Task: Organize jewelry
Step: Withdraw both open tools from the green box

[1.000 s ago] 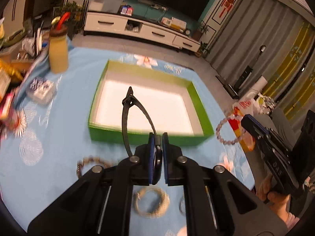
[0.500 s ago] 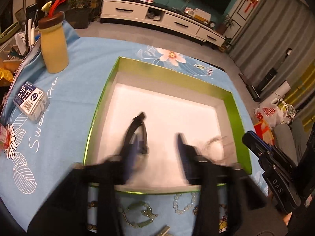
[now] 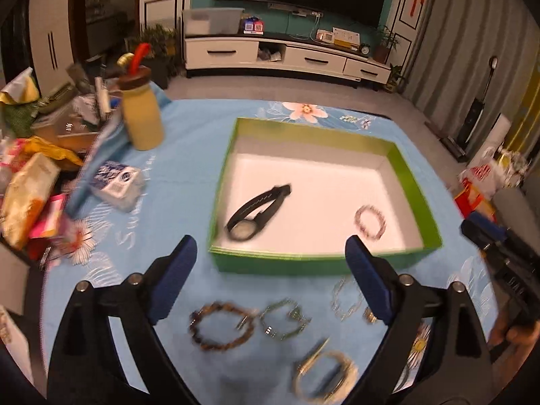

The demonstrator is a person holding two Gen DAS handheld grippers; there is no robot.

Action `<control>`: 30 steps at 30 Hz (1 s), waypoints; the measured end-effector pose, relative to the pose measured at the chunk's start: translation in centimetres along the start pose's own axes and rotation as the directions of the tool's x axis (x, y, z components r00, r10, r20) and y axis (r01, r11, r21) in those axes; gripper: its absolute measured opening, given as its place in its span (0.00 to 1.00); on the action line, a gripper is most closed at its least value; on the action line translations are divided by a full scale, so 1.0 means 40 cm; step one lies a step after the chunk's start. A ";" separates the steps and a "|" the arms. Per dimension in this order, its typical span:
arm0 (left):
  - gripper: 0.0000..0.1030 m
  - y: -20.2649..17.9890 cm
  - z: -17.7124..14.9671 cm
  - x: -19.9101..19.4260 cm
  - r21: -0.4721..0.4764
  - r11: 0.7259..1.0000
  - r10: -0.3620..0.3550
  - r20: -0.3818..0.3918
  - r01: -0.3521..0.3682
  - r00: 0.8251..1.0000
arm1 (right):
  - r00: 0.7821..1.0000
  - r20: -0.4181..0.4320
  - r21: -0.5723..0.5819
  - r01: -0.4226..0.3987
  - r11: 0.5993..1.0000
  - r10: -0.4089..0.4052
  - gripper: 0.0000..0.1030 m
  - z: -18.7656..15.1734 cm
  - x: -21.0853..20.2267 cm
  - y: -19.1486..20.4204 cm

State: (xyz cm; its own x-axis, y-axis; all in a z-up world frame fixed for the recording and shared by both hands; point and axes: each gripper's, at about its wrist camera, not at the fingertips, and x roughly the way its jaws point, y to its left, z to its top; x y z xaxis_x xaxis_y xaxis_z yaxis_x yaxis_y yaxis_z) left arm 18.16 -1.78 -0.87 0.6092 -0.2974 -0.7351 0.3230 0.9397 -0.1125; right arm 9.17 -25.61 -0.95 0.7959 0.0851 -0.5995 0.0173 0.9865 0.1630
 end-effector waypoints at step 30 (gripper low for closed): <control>0.89 0.062 -0.391 -0.127 -0.026 0.998 0.045 -0.133 -0.049 0.990 | 0.966 -0.249 -0.067 -0.083 0.994 0.064 0.41 -0.340 -0.116 0.071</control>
State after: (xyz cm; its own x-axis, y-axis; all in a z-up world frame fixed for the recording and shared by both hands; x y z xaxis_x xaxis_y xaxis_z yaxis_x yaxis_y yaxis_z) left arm 4.55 4.69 -7.86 0.5214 -0.2296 -0.8219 0.2735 0.9573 -0.0940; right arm -2.71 -21.29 -8.34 0.6194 0.1801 -0.7642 -0.0897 0.9832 0.1590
